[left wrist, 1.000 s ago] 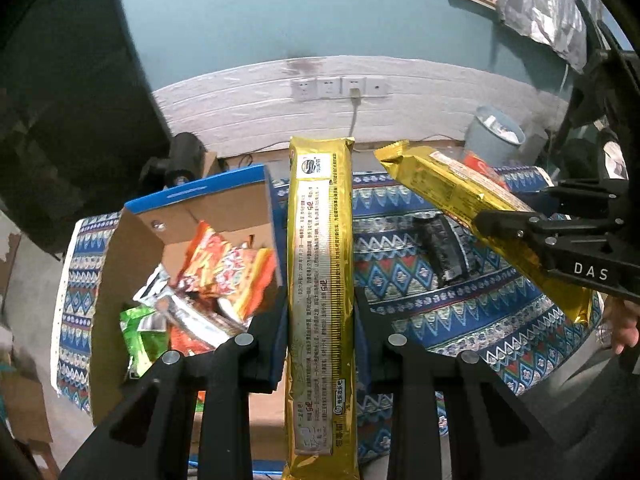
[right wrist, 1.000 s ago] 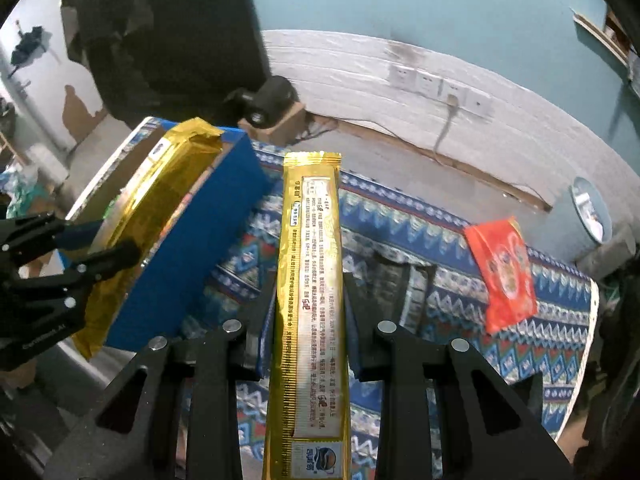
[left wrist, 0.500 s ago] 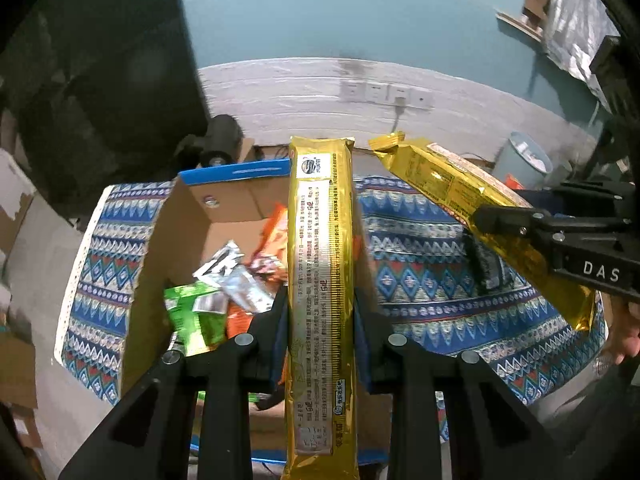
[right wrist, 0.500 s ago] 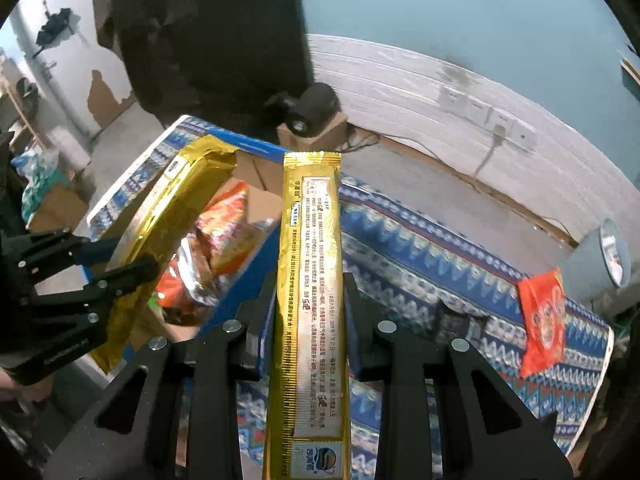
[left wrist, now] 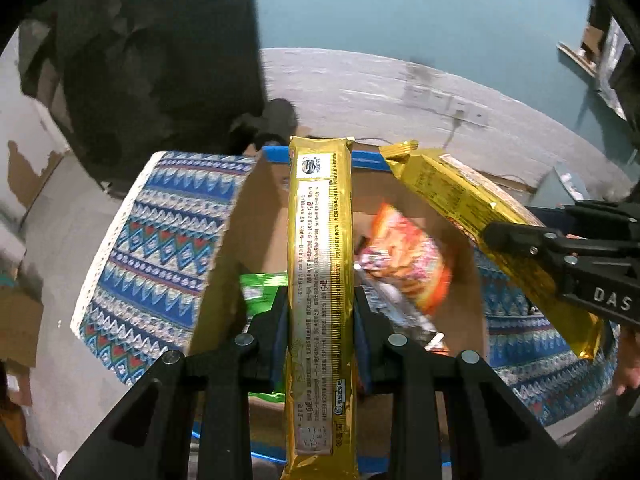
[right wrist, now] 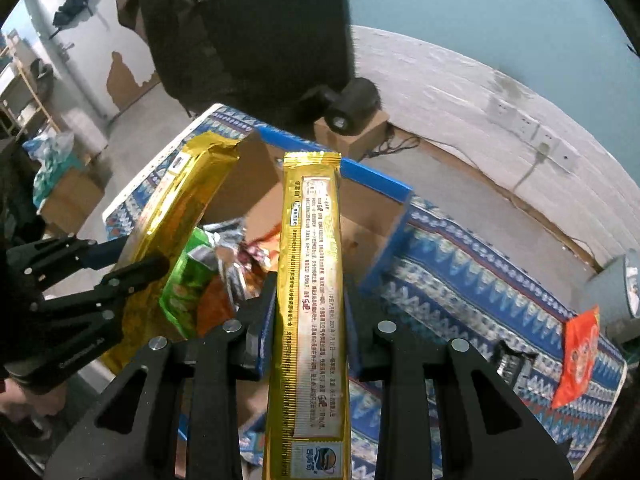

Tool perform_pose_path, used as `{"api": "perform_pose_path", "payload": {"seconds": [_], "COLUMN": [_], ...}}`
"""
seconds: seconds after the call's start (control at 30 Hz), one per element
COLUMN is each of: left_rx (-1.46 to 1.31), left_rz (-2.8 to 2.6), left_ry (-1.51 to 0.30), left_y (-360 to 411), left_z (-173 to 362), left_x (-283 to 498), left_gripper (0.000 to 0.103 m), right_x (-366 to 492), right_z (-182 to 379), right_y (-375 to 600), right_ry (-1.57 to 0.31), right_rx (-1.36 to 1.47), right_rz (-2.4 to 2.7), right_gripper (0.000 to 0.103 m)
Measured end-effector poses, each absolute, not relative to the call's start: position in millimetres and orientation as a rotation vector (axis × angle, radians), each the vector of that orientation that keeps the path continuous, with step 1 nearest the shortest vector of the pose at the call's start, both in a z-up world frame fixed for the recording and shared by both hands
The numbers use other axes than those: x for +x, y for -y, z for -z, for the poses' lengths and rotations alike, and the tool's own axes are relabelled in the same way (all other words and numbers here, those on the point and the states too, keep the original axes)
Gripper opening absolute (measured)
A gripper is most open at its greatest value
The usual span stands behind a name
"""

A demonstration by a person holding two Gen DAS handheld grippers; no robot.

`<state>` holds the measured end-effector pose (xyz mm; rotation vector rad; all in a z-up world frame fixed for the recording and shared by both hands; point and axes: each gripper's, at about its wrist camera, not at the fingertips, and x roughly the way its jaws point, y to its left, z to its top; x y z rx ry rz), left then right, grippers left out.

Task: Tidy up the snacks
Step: 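Carry both yellow bars over the cardboard box and release them inside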

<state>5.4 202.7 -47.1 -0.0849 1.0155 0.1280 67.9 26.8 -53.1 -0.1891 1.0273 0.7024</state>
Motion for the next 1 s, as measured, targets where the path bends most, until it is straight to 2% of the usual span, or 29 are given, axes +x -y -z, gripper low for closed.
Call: {"api": "perform_pose_path", "payload": {"seconds": [0.57,0.67,0.73,0.93,1.0], "left_rx": [-0.135,-0.133,-0.135,-0.124,-0.116], "left_rz": [-0.214,-0.224,-0.224,-0.197,-0.181], "left_ry": [-1.048,-1.047,-1.040,-1.026,-1.017], "left_y": [-235.4,-235.5,-234.9,-225.3,-218.6], "left_z": [64.8,61.6,59.5,52.1,47.9], "left_x": [14.3,15.7,15.6,14.7,13.8], "left_gripper": [0.030,0.038,0.041,0.046,0.050], "right_x": [82.1,84.2,84.2,79.6,78.6], "right_z": [65.2,65.4,63.4,56.0,54.2], "right_y": [-80.4,-81.2,-80.1,-67.2,-60.3], "right_ry": [-1.047,-1.050,-1.044,-1.026,-1.024], "right_rx": [-0.197,-0.182,-0.171,-0.166,-0.163], "right_rz": [-0.739,-0.762,-0.777,-0.784,-0.779], "right_gripper": [0.028,0.031,0.031,0.042,0.053]}}
